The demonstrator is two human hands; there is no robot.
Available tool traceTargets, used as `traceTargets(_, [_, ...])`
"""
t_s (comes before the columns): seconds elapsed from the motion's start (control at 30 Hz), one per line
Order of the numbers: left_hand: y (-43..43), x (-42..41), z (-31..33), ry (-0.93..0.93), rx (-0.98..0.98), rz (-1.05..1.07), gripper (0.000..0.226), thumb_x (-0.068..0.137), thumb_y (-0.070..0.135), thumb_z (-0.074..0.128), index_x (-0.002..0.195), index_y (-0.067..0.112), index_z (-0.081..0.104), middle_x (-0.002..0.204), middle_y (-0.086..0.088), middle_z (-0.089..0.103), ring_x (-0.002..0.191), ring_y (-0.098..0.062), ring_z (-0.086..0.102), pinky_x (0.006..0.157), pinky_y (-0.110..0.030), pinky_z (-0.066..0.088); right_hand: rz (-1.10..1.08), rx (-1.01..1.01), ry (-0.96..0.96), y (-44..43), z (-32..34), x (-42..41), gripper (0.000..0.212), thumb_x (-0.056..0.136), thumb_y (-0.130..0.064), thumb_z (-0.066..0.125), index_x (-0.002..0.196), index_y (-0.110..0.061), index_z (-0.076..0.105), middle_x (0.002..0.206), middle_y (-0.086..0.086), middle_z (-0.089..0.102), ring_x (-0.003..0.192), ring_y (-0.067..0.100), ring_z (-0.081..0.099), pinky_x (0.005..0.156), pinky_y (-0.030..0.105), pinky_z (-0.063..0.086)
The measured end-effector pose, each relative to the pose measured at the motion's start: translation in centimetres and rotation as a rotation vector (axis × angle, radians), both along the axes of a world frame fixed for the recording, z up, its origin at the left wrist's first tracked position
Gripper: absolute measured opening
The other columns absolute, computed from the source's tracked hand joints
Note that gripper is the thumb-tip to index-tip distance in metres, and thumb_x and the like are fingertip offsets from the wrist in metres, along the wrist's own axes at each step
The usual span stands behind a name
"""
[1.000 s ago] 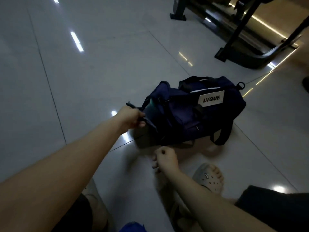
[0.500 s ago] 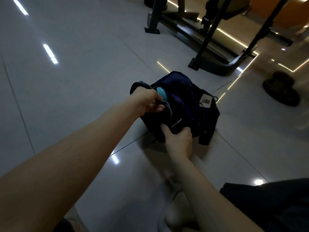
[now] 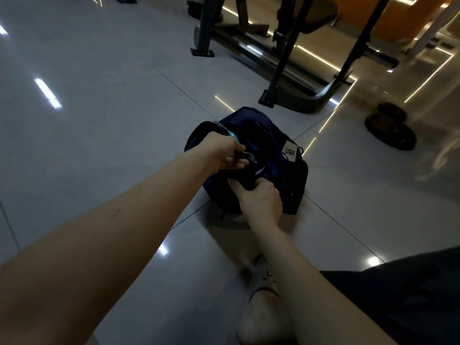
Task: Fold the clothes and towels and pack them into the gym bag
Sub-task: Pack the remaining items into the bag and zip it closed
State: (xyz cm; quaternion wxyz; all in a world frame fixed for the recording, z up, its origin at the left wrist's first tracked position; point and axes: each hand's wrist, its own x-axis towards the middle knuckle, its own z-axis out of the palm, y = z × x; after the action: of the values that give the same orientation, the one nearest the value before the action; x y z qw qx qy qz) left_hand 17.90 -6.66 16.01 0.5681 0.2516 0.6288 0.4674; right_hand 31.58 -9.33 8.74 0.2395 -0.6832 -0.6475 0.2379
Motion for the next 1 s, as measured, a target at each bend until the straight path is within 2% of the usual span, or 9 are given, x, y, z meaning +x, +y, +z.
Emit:
traceTargets(0.23, [0.7,0.1,0.1,-0.018,0.022,0.007,0.007,0.095,0.003,0.066,0.095,-0.002,0.061,0.079,-0.016,0.071,0.063,-0.02,0.072,0.059,-0.029,0.062,-0.068,0.085,0.088,1.4,0.3,-0.7,0.017,0.093,-0.034,0.061,0.085,-0.021,0.069,0.079,0.002,0.068,0.076,0.023,0.067,0.072,0.043,0.058])
traceTargets(0.4, [0.8,-1.2,-0.6,0.002,0.147,0.068,0.021,0.094,0.014,0.071,0.103,-0.002,0.063,0.069,-0.008,0.07,0.059,-0.017,0.07,0.053,-0.026,0.058,0.044,0.081,0.218,2.4,1.0,-0.5,0.028,0.089,-0.026,0.063,0.066,-0.01,0.059,0.061,0.007,0.061,0.06,0.025,0.061,0.062,0.046,0.054])
traceTargets(0.47, [-0.1,-2.2,-1.7,0.02,0.262,0.1,0.021,0.094,0.025,0.072,0.089,0.007,0.062,0.06,-0.001,0.061,0.054,-0.014,0.061,0.047,-0.023,0.047,0.087,0.057,0.22,3.2,1.4,-0.6,0.033,0.088,-0.029,0.066,0.065,-0.006,0.059,0.062,0.013,0.064,0.058,0.028,0.063,0.061,0.048,0.055])
traceTargets(0.57, [-3.0,-2.7,-5.2,0.405,0.277,0.268,0.037,0.092,0.029,0.068,0.063,0.012,0.054,0.051,0.002,0.045,0.05,-0.015,0.041,0.052,-0.029,0.033,0.136,0.022,0.229,4.8,2.3,-1.0,0.036,0.086,-0.032,0.068,0.062,-0.007,0.056,0.065,0.018,0.066,0.06,0.033,0.067,0.059,0.05,0.057])
traceTargets(0.63, [-5.5,-2.2,-8.0,0.641,0.16,0.229,0.039,0.087,0.036,0.063,0.063,0.005,0.059,0.052,-0.006,0.052,0.053,-0.024,0.05,0.055,-0.036,0.037,0.158,0.0,0.228,6.0,3.0,-1.4,0.034,0.084,-0.031,0.07,0.059,-0.01,0.057,0.064,0.018,0.066,0.063,0.034,0.069,0.059,0.052,0.059])
traceTargets(0.67, [-6.6,-1.8,-8.9,0.65,0.078,0.14,0.041,0.085,0.042,0.061,0.07,0.003,0.066,0.061,-0.012,0.061,0.06,-0.028,0.058,0.056,-0.037,0.042,0.162,-0.015,0.23,6.5,3.4,-1.7,0.034,0.083,-0.031,0.071,0.058,-0.013,0.056,0.064,0.018,0.066,0.064,0.034,0.069,0.06,0.052,0.059])
traceTargets(0.77, [-8.1,-0.8,-9.5,0.384,-0.052,-0.113,0.034,0.093,0.043,0.067,0.096,0.009,0.073,0.082,-0.011,0.068,0.069,-0.021,0.063,0.051,-0.025,0.046,0.181,-0.057,0.242,7.3,4.4,-2.6,0.036,0.084,-0.026,0.074,0.056,-0.016,0.054,0.061,0.013,0.065,0.063,0.031,0.071,0.063,0.052,0.061])
traceTargets(0.83, [-8.2,-0.3,-9.1,0.242,-0.029,-0.09,0.032,0.095,0.039,0.068,0.109,0.01,0.07,0.086,-0.006,0.068,0.065,-0.012,0.062,0.05,-0.018,0.046,0.209,-0.076,0.24,7.3,4.5,-3.2,0.036,0.085,-0.025,0.074,0.056,-0.016,0.056,0.058,0.008,0.065,0.061,0.029,0.071,0.063,0.052,0.061])
traceTargets(1.0, [-7.8,-0.3,-8.8,0.199,-0.083,0.023,0.019,0.095,0.025,0.071,0.097,0.006,0.074,0.076,-0.004,0.063,0.061,-0.011,0.054,0.048,-0.019,0.041,0.253,-0.111,0.228,6.7,4.0,-4.3,0.03,0.085,-0.028,0.074,0.064,-0.009,0.065,0.061,0.009,0.069,0.061,0.027,0.071,0.068,0.052,0.061])
